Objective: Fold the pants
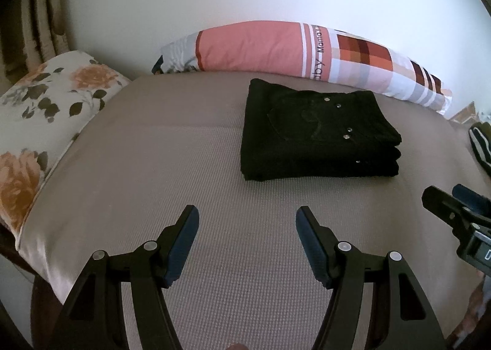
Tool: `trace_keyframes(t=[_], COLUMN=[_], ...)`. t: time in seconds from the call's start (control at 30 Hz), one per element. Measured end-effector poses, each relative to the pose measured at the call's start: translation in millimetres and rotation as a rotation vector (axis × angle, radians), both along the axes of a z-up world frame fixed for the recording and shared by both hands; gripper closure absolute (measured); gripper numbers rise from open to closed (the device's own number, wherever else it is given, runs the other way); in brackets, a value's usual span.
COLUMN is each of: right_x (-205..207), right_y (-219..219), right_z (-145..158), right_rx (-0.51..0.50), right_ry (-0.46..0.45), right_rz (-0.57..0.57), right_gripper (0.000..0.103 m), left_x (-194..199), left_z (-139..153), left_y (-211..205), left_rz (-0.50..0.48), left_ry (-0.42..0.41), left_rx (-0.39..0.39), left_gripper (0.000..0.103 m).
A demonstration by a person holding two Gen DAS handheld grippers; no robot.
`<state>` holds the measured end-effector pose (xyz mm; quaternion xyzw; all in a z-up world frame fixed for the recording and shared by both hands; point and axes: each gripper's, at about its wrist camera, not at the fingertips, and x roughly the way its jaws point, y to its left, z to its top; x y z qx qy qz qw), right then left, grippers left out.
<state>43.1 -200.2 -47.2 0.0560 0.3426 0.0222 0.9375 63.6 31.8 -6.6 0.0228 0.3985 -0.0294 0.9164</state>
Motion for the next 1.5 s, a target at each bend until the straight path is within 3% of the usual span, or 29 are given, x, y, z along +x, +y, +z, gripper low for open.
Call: trace_keyframes(t=[0.63,1.5], right_x=[-7,-4], right_y=[7,9], right_z=[-4,-12], right_rx=[-0.064,-0.055], right_ry=[-0.021,0.009], right_rz=[0.005,0.006], right_gripper=[0.019,0.018], left_x=[-14,-10], left_z=[-10,-12], left_y=[-5,-1], left_rz=[-0.004,0.010], left_ry=[0.009,-0.003], left_rx=[0.041,0.077], left_gripper=[0.036,0.036])
